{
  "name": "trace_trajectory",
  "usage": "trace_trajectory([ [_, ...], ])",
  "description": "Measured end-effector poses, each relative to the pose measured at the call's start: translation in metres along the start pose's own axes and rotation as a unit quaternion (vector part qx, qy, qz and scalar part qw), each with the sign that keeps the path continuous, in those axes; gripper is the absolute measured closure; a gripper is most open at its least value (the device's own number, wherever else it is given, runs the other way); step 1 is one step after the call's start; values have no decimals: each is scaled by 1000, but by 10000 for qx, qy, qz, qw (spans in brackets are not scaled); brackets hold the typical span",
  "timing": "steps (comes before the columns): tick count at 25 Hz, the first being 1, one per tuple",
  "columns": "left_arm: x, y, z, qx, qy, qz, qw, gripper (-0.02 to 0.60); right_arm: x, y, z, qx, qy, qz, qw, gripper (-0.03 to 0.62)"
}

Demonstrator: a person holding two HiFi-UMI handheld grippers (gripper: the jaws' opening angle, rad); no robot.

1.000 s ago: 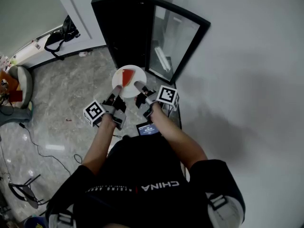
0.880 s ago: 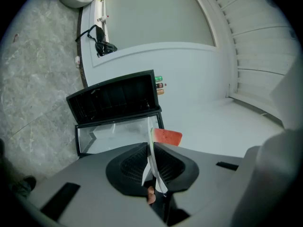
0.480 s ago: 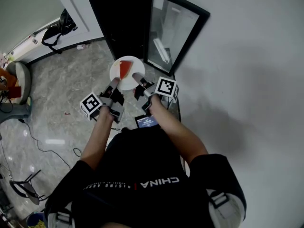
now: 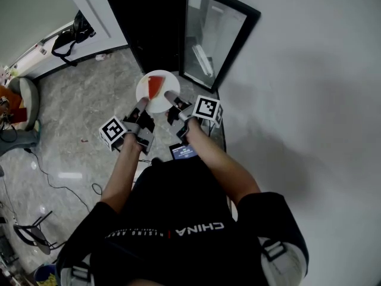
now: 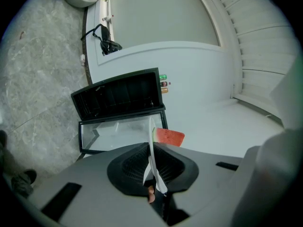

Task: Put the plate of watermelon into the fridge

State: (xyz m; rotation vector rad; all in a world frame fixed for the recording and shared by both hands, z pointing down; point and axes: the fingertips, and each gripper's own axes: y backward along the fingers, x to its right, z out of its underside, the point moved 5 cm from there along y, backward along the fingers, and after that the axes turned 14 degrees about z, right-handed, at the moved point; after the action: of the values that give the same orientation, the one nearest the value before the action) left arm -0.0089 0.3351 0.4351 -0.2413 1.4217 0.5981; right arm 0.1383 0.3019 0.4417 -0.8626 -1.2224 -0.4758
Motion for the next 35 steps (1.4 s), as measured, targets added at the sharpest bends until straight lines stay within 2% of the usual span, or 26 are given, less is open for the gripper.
trace_trajectory([
  [10,-11,-25,27,88,-88,-145,9998,543,23,10,-30,-298,-95,23,9995,565],
  [16,-24,-24,20,122,40,-278,9995,543,31,-2,-31,-402,-162,142,9990,563],
  [22,-36,-45,-22,-166,42,-155,9997,543,18,-40,-45,-222,-125,173,9995,565],
  [35,-71,-127,-162,-868,90,151,9961,543,-25,-170,-100,365,-164,176,9990,563],
])
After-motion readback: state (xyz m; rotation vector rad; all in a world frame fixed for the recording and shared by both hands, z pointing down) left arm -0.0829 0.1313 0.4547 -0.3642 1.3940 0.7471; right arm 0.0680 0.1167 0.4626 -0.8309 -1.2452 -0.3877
